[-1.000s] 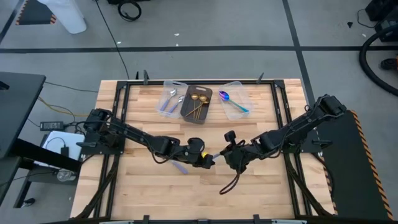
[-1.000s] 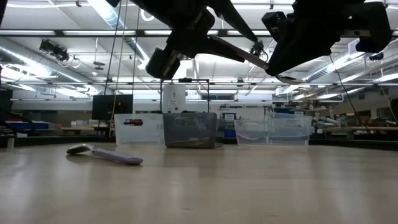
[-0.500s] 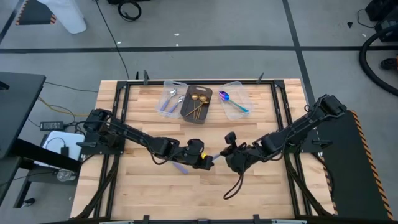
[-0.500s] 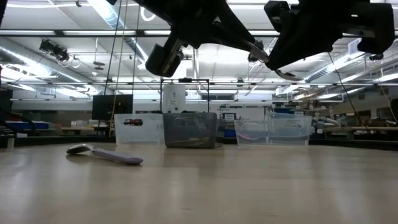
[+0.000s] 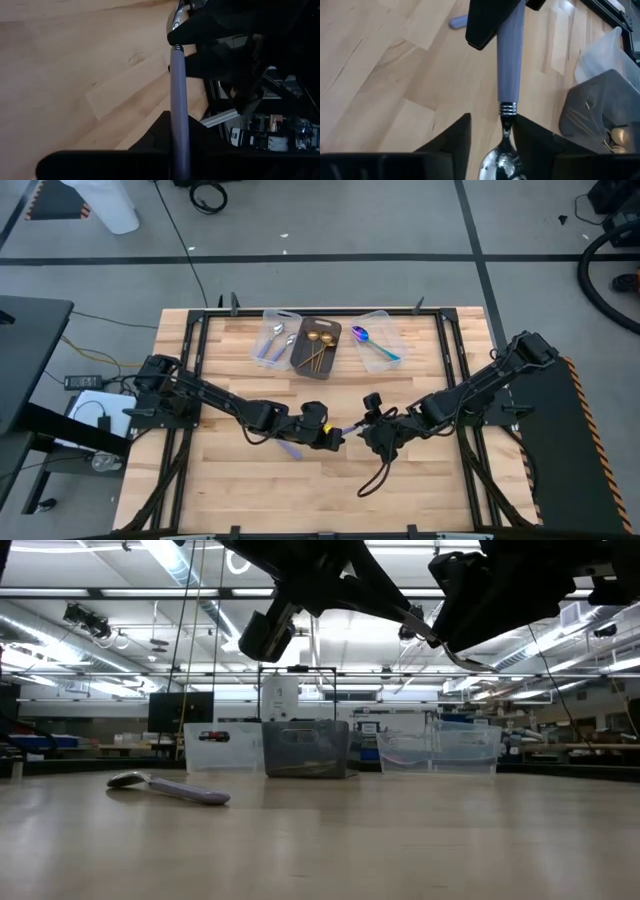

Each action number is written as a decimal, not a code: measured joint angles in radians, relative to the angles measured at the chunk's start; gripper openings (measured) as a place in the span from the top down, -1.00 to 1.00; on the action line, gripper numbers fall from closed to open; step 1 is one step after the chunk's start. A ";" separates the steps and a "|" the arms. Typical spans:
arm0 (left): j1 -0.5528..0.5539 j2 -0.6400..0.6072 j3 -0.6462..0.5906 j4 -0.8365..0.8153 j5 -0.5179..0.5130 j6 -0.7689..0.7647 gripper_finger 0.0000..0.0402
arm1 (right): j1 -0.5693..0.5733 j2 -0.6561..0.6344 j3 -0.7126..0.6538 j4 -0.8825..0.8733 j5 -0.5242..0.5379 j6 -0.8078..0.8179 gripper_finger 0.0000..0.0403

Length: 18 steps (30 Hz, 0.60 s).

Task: Sort silverware by color (type)
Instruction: Put the right purple spoon into the left transparent bin

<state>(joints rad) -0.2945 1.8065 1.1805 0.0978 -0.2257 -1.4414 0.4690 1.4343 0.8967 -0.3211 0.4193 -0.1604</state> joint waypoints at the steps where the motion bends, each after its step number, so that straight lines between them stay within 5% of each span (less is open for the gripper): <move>1: 0.000 0.000 0.000 0.000 -0.004 0.000 0.87 | 0.000 -0.002 0.000 -0.005 0.001 0.000 0.21; 18: 0.016 0.001 0.000 -0.058 -0.129 -0.061 0.87 | -0.020 -0.123 0.002 0.007 0.167 0.018 -0.33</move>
<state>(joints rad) -0.2781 1.8072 1.1809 0.0397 -0.3551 -1.5021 0.4489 1.3112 0.8982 -0.3140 0.5866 -0.1427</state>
